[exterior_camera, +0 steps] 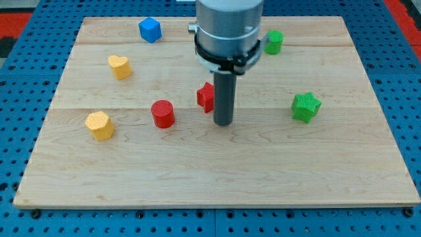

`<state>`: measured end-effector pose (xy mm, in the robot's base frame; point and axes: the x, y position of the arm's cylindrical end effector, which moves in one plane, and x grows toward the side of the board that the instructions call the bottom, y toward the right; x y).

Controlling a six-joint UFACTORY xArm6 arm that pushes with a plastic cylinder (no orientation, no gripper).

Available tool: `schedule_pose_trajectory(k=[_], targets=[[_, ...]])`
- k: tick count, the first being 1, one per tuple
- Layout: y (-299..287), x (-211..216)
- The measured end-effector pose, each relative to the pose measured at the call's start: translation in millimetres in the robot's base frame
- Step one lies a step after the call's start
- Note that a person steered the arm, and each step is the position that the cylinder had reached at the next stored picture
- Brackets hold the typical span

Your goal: Move the red star to the blue cube

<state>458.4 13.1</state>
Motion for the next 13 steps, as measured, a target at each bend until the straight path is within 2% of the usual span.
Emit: schedule_pose_trajectory(k=[1,2,3,5,6,7,8,9,10,12,13], targets=[[-11.3,-42.2],[-6.4,-65.2],[16.7,-68.5],[34.5,-135.4],[-13.3,-185.8],[28.7,-178.6],[92.6,-137.7],[31.3,-139.4],[-1.1,-141.8],[26.6,-126.0],[21.5,-118.9]])
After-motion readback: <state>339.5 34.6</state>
